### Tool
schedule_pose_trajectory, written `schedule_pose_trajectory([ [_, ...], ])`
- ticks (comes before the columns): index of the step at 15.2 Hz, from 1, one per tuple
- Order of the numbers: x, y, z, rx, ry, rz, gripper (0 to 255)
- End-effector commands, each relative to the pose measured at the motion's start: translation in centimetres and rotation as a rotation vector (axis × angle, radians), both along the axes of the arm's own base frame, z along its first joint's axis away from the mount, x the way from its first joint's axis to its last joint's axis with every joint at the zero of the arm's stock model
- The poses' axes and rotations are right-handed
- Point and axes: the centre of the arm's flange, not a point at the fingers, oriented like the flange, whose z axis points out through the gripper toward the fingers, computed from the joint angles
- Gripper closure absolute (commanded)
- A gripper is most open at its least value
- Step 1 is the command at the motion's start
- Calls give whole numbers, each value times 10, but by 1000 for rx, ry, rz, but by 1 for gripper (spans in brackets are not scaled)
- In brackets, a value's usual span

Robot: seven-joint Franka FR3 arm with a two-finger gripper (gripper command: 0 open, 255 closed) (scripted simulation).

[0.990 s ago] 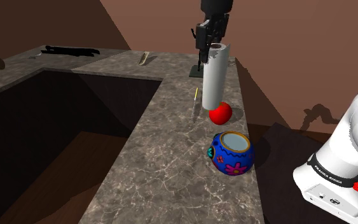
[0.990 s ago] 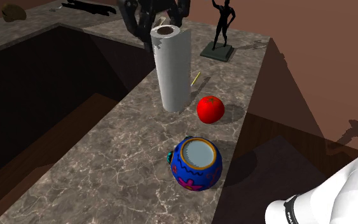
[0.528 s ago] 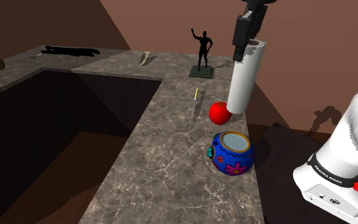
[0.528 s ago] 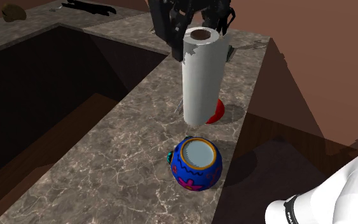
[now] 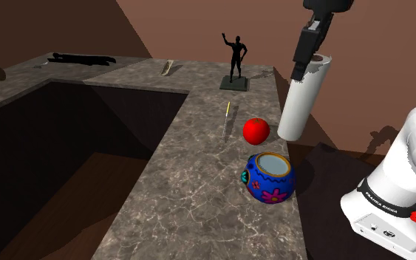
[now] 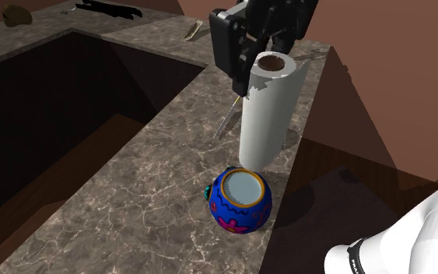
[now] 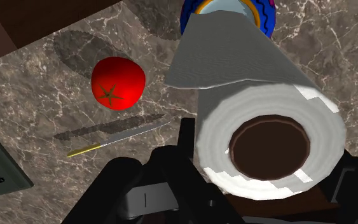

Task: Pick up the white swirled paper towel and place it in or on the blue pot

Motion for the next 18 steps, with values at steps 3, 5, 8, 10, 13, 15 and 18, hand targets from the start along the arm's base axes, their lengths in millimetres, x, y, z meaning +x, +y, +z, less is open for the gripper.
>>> schedule_pose_trajectory([
  [3,0,0,-20,0,0,0,255],
  [5,0,0,-31,0,0,0,255],
  [8,0,0,-47,0,0,0,255],
  [10,0,0,-57,0,0,0,255],
  [13,0,0,-73,0,0,0,255],
  [15,0,0,-83,0,0,0,255],
  [18,0,0,-99,0,0,0,255],
])
